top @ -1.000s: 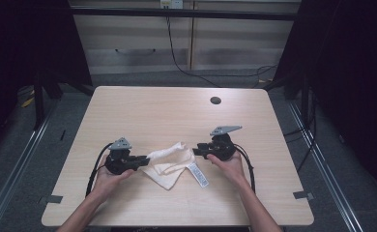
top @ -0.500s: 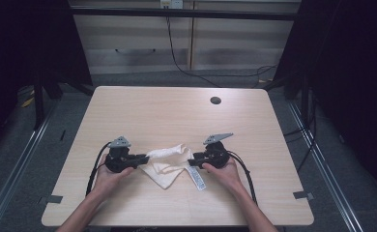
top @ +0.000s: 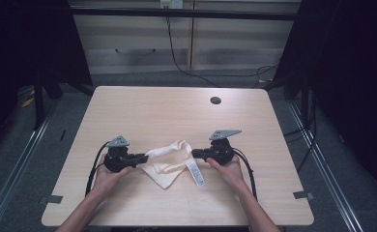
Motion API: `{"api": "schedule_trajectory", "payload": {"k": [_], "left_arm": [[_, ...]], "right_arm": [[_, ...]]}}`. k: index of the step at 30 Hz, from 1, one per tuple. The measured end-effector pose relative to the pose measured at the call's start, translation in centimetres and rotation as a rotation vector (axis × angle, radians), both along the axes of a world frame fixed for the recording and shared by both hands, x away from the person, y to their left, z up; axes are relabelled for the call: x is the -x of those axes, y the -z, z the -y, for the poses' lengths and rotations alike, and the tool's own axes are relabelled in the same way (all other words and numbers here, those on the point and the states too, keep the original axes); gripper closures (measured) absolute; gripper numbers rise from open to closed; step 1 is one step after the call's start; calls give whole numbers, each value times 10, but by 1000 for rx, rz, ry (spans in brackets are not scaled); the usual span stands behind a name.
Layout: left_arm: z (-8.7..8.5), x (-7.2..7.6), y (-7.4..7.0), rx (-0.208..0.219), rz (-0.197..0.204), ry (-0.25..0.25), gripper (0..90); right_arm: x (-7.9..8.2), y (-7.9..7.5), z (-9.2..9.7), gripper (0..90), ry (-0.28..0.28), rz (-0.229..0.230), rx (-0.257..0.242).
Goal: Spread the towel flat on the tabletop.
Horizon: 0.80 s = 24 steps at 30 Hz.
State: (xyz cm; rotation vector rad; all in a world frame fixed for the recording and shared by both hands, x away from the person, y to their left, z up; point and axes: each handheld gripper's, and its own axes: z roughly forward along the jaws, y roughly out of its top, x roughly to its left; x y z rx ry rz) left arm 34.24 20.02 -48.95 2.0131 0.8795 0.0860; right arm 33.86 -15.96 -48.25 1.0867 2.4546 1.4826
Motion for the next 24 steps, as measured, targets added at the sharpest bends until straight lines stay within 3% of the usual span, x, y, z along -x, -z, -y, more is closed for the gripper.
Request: {"api": "schedule_trajectory", "payload": {"k": [6,9,14,23,24], "left_arm": [[-1,0,-1,8,4,-13,782],[-1,1,-3,12,16,-24,686],[-6,0,-8,11,35,-56,575],[-9,0,-10,14,43,-72,540],[-9,0,-10,14,43,-72,538]], "right_arm": [[-1,-13,8,878,30,30,-15],[-1,-21,11,879,36,48,-29],[-3,-53,17,881,56,106,-42],[-3,-114,14,882,58,222,-49],[-3,-114,14,882,58,222,-49]]}}
